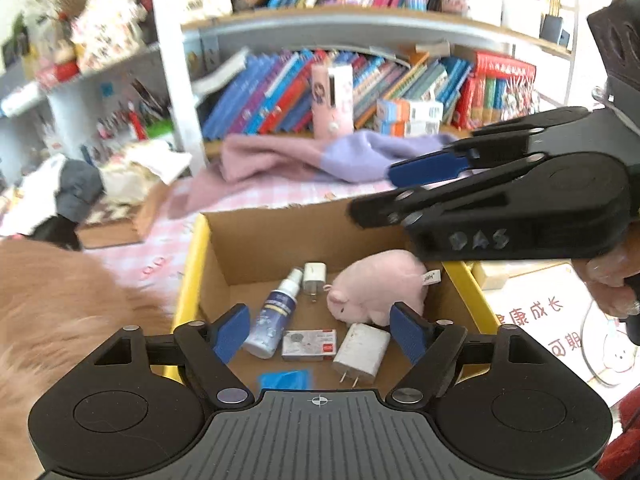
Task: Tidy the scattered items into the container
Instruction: 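Lower the white box into the yellow box and open the left tool while the right tool releases the charger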
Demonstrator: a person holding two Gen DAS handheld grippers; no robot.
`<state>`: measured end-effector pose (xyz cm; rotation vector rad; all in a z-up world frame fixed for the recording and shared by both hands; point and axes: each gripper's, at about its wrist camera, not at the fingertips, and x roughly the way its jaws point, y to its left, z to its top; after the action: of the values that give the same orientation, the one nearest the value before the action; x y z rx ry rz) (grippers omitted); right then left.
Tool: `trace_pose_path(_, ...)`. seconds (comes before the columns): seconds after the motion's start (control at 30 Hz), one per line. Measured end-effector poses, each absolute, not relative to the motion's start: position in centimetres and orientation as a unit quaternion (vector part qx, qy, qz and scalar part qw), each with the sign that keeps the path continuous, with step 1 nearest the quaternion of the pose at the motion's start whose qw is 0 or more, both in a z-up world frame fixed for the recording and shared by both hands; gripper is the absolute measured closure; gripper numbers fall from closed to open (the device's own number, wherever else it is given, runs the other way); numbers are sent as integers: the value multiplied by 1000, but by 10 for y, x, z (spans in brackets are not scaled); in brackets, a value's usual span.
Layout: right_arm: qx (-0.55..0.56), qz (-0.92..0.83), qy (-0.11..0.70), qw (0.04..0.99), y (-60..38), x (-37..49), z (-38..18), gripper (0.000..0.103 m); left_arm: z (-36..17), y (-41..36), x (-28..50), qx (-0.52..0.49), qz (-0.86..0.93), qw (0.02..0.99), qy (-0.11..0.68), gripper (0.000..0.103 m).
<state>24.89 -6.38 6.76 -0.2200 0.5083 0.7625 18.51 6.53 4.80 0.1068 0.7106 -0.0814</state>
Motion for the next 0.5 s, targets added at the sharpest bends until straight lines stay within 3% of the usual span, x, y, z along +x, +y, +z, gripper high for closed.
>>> trace_pose_path(0.5, -64, 280, 197, 937, -120, 145, 77, 64, 62, 66, 88, 19, 20, 961, 275, 22)
